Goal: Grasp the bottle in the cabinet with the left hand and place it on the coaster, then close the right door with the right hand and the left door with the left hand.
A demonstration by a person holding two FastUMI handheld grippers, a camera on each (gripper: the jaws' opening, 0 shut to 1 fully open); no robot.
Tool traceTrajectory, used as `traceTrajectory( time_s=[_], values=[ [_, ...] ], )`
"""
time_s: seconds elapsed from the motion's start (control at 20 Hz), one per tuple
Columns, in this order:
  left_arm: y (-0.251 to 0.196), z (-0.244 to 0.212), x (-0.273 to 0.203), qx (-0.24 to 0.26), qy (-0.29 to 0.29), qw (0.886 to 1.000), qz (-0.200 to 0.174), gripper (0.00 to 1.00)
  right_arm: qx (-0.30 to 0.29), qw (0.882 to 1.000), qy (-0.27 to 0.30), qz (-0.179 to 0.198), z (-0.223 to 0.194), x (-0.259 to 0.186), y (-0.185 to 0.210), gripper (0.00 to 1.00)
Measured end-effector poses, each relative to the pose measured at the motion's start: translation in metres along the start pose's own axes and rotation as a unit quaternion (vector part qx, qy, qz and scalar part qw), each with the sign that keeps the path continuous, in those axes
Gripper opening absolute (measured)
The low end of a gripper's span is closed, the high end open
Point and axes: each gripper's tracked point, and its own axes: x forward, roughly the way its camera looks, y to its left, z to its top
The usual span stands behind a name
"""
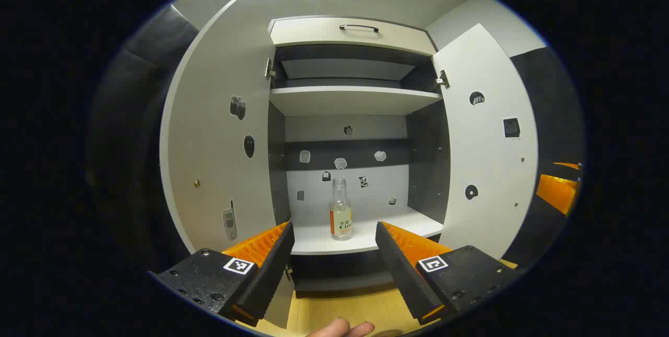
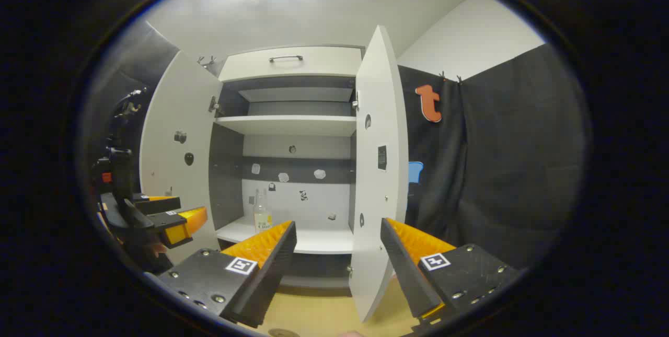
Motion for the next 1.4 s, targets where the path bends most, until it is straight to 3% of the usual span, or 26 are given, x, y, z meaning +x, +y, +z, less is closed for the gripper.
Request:
traceTrajectory(
  time_s=[0.15, 0.2, 0.3, 0.35, 0.4, 0.65, 0.8, 0.85, 0.95, 1.4],
  values=[
    [0.003, -0.003, 0.010, 0.000, 0.001, 1.000, -0.003, 0.98, 0.002, 1.000, 0.003, -0.004, -0.003, 0.009, 0.002, 0.98],
    [0.005, -0.003, 0.014, 0.001, 0.001, 1.000, -0.001, 0.98, 0.002, 1.000, 0.004, -0.006, -0.004, 0.012, 0.003, 0.93],
    [0.008, -0.002, 0.021, 0.002, -0.005, 1.000, 0.000, 0.98, 0.000, 1.000, 0.006, -0.009, -0.008, 0.019, 0.004, 0.98],
    [0.008, -0.005, 0.023, 0.003, -0.005, 1.000, 0.001, 0.98, -0.001, 1.000, 0.008, -0.009, -0.010, 0.021, 0.005, 0.93],
    [0.009, -0.006, 0.028, 0.003, -0.006, 1.000, 0.001, 0.98, -0.001, 1.000, 0.010, -0.009, -0.011, 0.023, 0.007, 0.98],
    [0.008, -0.020, 0.058, -0.017, -0.003, 1.000, 0.010, 0.98, 0.000, 1.000, 0.013, 0.000, -0.017, 0.029, 0.015, 0.98],
    [0.003, -0.022, 0.089, -0.008, -0.020, 1.000, 0.005, 0.98, 0.007, 1.000, 0.011, 0.010, -0.018, 0.032, 0.018, 0.98],
    [0.000, -0.023, 0.100, -0.001, -0.023, 1.000, 0.004, 0.98, 0.011, 1.000, 0.012, 0.013, -0.020, 0.032, 0.017, 0.93],
    [-0.004, -0.027, 0.123, 0.007, -0.025, 1.000, 0.004, 0.98, 0.014, 1.000, 0.017, 0.017, -0.023, 0.030, 0.016, 0.98],
    [-0.009, -0.069, 0.229, 0.003, 0.002, 1.000, 0.024, 0.98, -0.011, 0.999, 0.030, -0.006, -0.029, 0.020, -0.016, 0.98]
  ],
)
